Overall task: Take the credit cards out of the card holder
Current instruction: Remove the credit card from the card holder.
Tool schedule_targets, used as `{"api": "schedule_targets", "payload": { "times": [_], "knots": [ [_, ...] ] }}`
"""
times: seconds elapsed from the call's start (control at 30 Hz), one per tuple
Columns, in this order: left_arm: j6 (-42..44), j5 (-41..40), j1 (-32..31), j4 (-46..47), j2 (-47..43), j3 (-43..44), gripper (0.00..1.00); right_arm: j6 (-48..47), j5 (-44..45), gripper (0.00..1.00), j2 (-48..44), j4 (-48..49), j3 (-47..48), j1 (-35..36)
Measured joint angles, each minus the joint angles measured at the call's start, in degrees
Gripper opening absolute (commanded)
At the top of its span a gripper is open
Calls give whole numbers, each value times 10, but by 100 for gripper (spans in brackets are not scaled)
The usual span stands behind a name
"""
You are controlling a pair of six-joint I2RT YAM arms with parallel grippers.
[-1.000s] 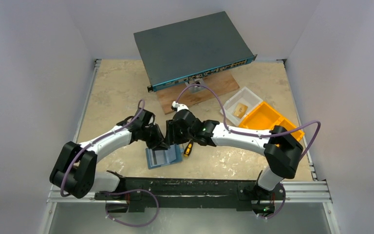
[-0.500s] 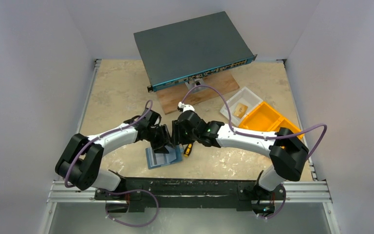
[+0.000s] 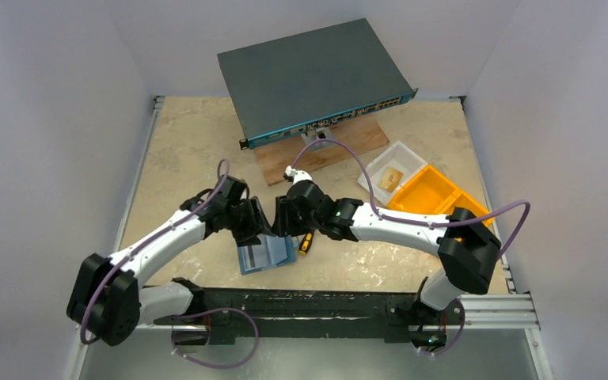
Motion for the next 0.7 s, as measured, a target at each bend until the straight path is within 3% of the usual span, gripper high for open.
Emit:
{"api": "schedule_targets", "payload": {
  "times": [0.1,0.27,0.5,0.7],
  "knots": [
    [-1,-33,20,-33,-55,-7,41,2,-15,37,5,12,4,7],
    [-2,-87,59,-71,-113,-30,37,8,-62,36,62,43,25,23],
    [-1,-106,69,-90,-106,-47,18,16,-106,35,134,63,31,23],
    [-1,-110,69,-84,-82,-57,9,30,-136,36,151,97,20,7]
  ]
}}
